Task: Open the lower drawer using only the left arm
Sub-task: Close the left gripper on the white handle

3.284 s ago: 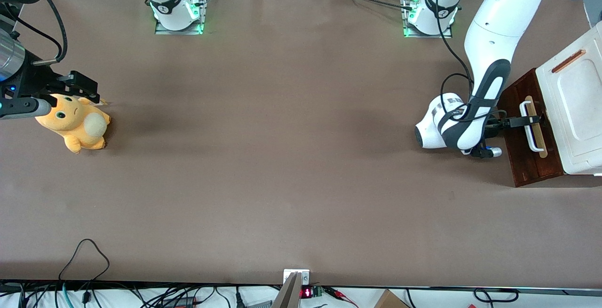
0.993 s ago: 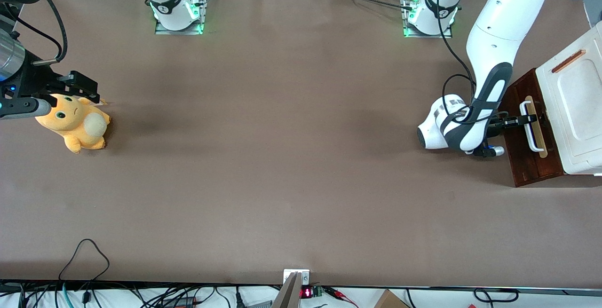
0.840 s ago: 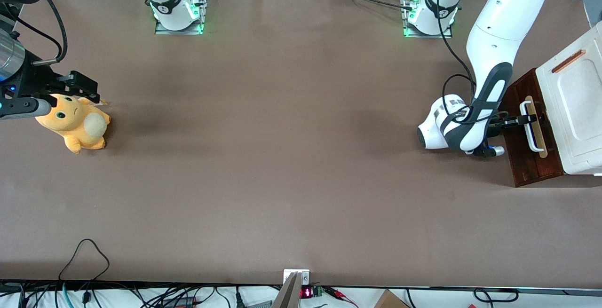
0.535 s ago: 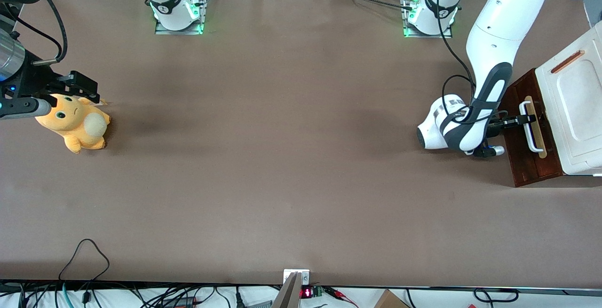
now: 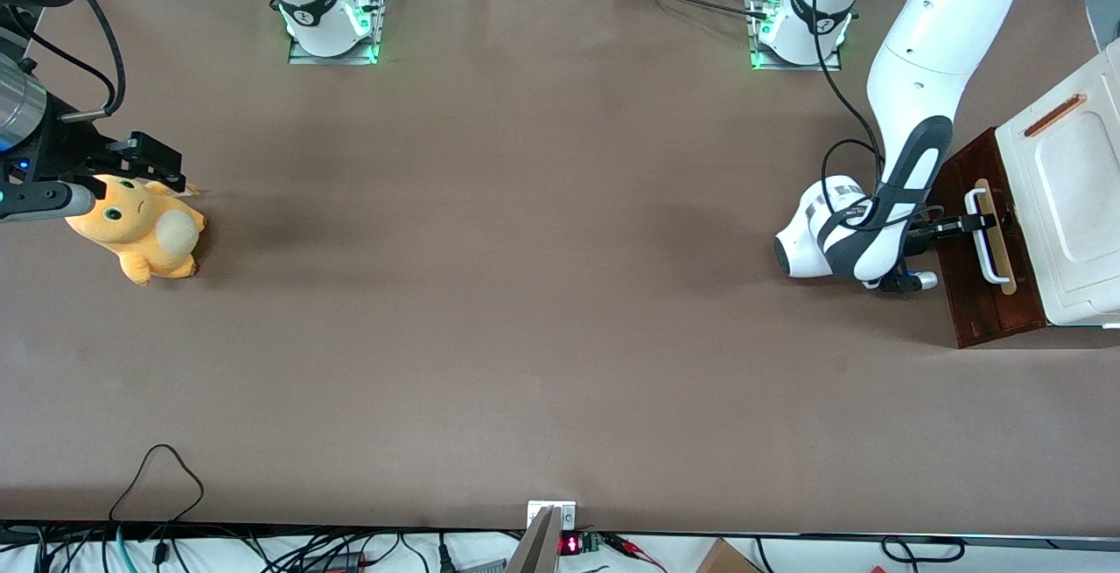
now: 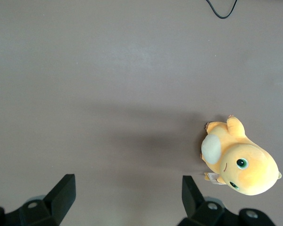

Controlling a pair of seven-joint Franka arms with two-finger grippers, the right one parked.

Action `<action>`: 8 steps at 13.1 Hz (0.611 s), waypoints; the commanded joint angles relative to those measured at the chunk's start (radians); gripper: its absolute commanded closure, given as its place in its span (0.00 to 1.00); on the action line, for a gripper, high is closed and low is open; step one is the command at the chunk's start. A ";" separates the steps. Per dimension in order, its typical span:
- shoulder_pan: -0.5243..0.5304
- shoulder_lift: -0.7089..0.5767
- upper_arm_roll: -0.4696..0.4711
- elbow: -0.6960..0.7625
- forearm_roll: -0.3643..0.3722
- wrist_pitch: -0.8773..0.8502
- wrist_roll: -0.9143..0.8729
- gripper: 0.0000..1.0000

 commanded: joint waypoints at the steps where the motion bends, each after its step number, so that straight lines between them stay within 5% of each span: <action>1: 0.006 0.002 -0.030 0.004 0.013 -0.014 0.024 0.84; 8: -0.012 -0.001 -0.033 0.013 -0.024 -0.014 0.014 0.85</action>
